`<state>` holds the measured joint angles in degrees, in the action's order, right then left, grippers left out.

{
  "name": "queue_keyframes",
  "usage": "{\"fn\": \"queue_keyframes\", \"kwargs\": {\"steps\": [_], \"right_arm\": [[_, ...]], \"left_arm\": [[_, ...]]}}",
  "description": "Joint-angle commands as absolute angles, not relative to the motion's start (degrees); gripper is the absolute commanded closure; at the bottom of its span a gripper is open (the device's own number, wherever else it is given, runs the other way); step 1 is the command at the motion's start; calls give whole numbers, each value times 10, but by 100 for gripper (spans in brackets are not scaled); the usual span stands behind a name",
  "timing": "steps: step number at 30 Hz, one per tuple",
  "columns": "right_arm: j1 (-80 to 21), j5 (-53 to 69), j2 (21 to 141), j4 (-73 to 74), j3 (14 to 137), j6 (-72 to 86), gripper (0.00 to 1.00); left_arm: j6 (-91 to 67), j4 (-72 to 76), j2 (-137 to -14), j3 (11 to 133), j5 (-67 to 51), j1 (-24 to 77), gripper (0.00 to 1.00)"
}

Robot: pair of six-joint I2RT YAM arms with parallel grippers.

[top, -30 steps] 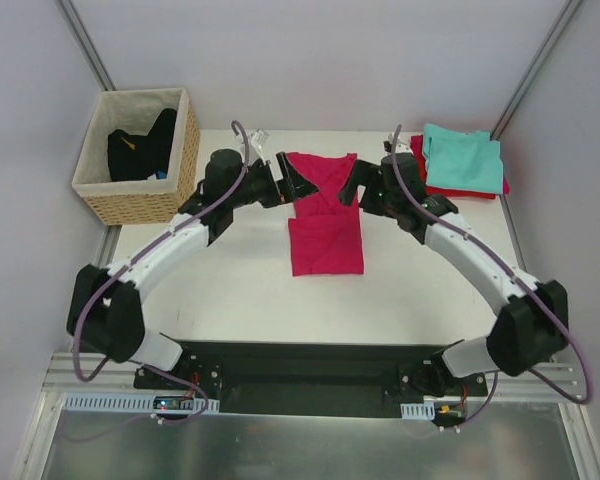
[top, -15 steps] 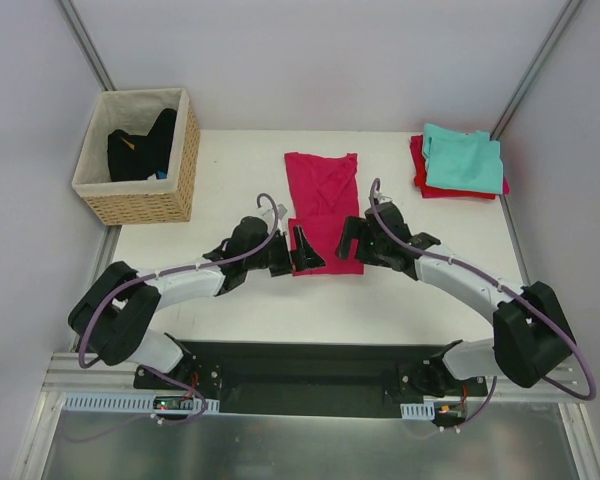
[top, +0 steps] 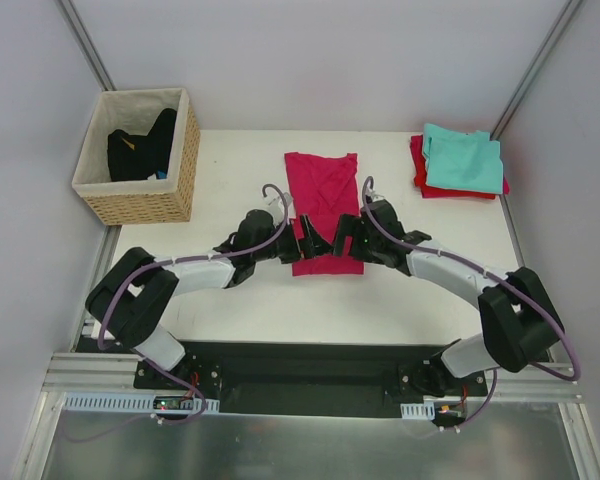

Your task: Fold and stack the t-shirts

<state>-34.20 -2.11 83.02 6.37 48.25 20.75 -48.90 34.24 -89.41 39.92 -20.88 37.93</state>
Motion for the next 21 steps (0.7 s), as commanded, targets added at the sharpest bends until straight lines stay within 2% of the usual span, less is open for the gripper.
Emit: {"fn": "queue_keyframes", "kwargs": {"steps": [1, 5, 9, 18, 21], "right_arm": [[-326, 33, 824, 3, 485, 229, 6], [-310, 67, 780, 8, 483, 221, 6], [-288, 140, 744, -28, 458, 237, 5], [-229, 278, 728, -150, 370, 279, 4], [-212, 318, 746, -201, 342, 296, 4]], "left_arm": [[-512, 451, -890, 370, -216, 371, 1], [-569, 561, -854, 292, -258, 335, 1], [-618, 635, -871, 274, -336, 308, 1], [-794, 964, -1070, 241, -402, 280, 4], [-787, 963, -1080, 236, -398, 280, 4]]}}
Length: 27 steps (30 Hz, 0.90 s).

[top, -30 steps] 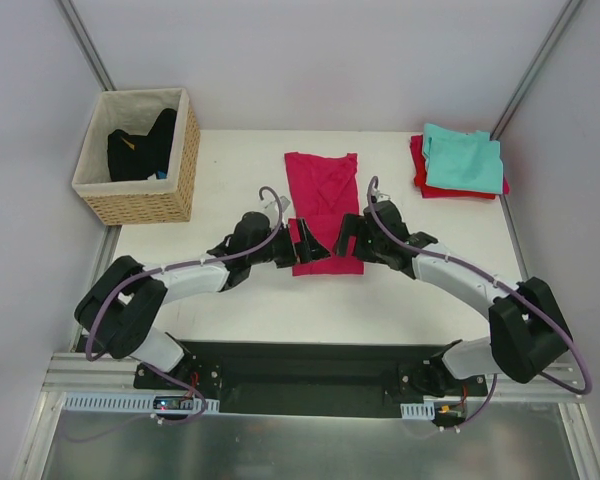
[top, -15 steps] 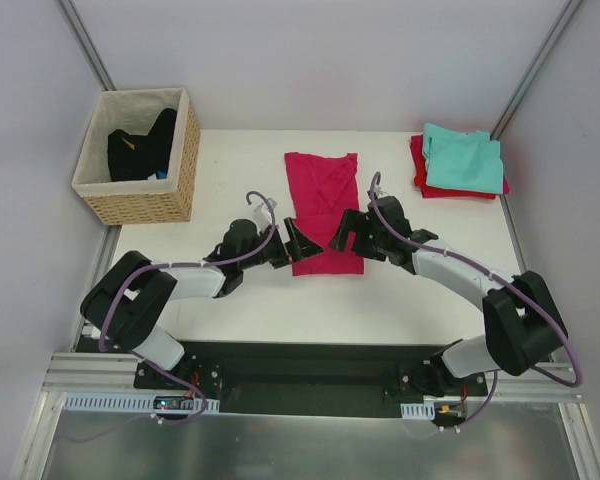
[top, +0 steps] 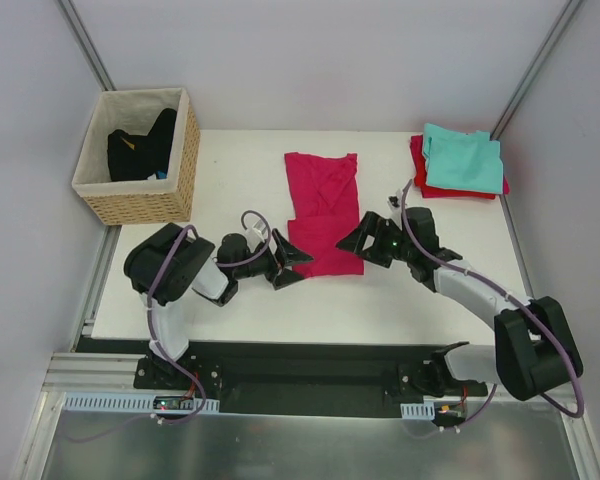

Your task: Fold and stack the t-shirts

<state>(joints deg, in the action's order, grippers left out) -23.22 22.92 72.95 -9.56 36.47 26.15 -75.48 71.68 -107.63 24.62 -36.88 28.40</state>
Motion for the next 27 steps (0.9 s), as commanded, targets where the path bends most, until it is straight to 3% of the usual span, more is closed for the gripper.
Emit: {"fn": "queue_keyframes", "kwargs": {"steps": [1, 12, 20, 27], "right_arm": [[-207, 324, 751, -207, 336, 297, 4], [-187, 395, 853, -373, 303, 359, 5], [-186, 387, 856, -380, 295, 359, 5], [-178, 382, 864, -380, 288, 353, 5]], "left_arm": [[-782, 952, -1067, 230, -397, 280, 4], [-596, 542, -887, 276, -375, 279, 3], [-609, 569, -946, 296, -379, 279, 4], [-584, 503, -991, 333, -355, 279, 5]]}}
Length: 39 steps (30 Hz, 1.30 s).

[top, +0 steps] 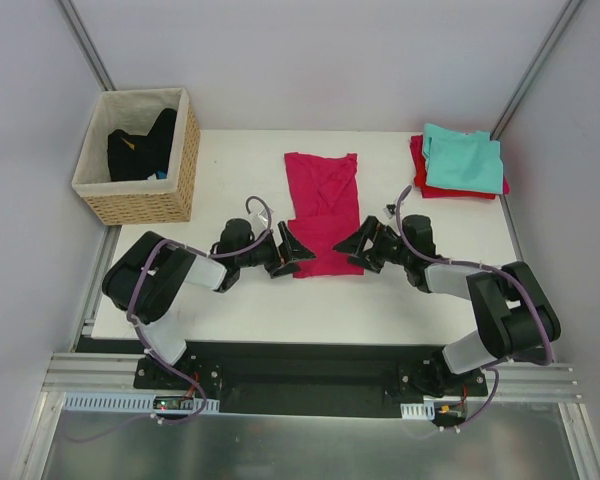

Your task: Fold and stack the t-shirts

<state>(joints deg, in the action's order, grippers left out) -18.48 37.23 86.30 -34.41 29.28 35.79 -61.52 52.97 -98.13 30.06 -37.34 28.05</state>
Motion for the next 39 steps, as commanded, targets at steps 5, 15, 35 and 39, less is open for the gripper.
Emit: {"fn": "queue_keyframes", "kwargs": {"steps": [5, 15, 35, 39], "right_arm": [[-175, 382, 871, -381, 288, 351, 5], [-175, 354, 904, -381, 259, 334, 4], [-235, 284, 818, -366, 121, 349, 4], [-270, 240, 741, -310, 91, 354, 4]], "left_arm": [[-575, 482, -1009, 349, -354, 278, 5], [-572, 454, -1020, 336, -341, 278, 7], [-584, 388, -897, 205, -271, 359, 7], [-591, 387, -884, 190, -255, 384, 7]]}}
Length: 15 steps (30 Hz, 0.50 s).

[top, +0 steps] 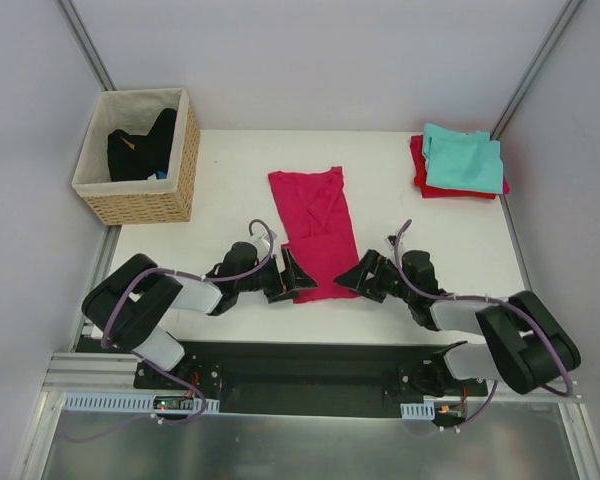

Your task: Fold and stack the t-shirts

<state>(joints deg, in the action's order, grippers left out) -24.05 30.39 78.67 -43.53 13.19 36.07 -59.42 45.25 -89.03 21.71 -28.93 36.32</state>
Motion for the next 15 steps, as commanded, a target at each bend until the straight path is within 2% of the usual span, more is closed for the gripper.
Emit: {"fn": "queue_keyframes", "kwargs": {"steps": [1, 8, 15], "right_arm": [[-287, 231, 702, -294, 89, 352, 4], [-347, 135, 522, -105, 89, 340, 3], [-360, 120, 512, -72, 103, 328, 3]], "left_arm": [[-592, 386, -879, 185, -253, 388, 7], [-591, 372, -838, 163, -239, 395, 7], [-562, 270, -741, 170, -220, 395, 6]]}}
